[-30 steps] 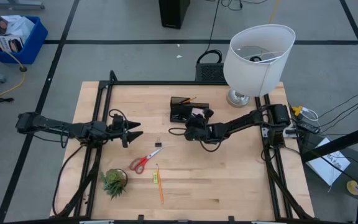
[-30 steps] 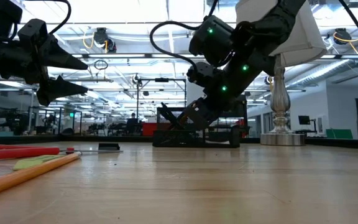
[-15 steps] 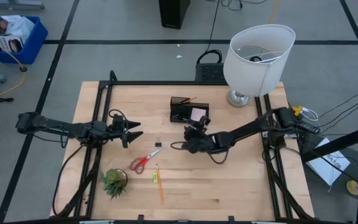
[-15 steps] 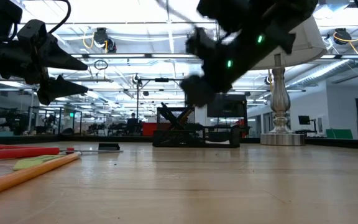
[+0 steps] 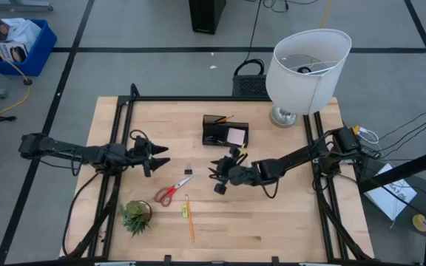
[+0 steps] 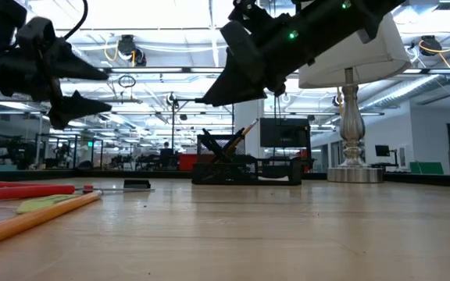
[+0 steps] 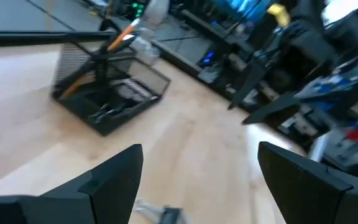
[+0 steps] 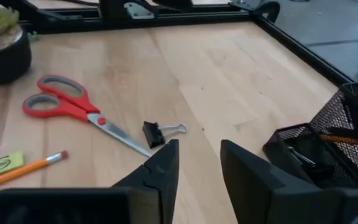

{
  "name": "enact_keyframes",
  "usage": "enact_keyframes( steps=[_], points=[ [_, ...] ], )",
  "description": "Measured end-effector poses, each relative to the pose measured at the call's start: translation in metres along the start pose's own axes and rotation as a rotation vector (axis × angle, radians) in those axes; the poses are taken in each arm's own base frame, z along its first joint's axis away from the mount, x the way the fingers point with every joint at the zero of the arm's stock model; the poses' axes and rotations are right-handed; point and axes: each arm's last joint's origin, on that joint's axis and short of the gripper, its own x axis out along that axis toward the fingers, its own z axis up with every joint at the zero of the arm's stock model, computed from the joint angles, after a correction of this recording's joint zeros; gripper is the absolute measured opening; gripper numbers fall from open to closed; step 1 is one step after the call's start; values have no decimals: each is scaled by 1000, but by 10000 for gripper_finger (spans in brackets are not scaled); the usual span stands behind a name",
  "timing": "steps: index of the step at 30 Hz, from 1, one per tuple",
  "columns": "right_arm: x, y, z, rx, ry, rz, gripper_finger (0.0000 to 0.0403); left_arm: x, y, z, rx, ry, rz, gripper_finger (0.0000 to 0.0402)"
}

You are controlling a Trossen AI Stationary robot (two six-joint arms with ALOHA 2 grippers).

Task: Pick and place office supplies into organizer
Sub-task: Put the black paper clip into the desk organizer

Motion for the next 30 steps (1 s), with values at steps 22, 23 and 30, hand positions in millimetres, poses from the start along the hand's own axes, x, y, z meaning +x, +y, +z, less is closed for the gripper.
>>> enact_keyframes(
  steps=[22, 23, 30],
  points=[
    [-2, 6, 6, 108, -31, 122, 103, -12, -23, 40, 22, -411, -272, 324],
    [-2, 6, 6, 107, -30, 122, 103, -11, -23, 40, 40, -411, -265, 324],
    [-10, 3, 12, 61, -30, 124, 100, -11, -23, 39, 34, -402, -262, 324]
  ],
)
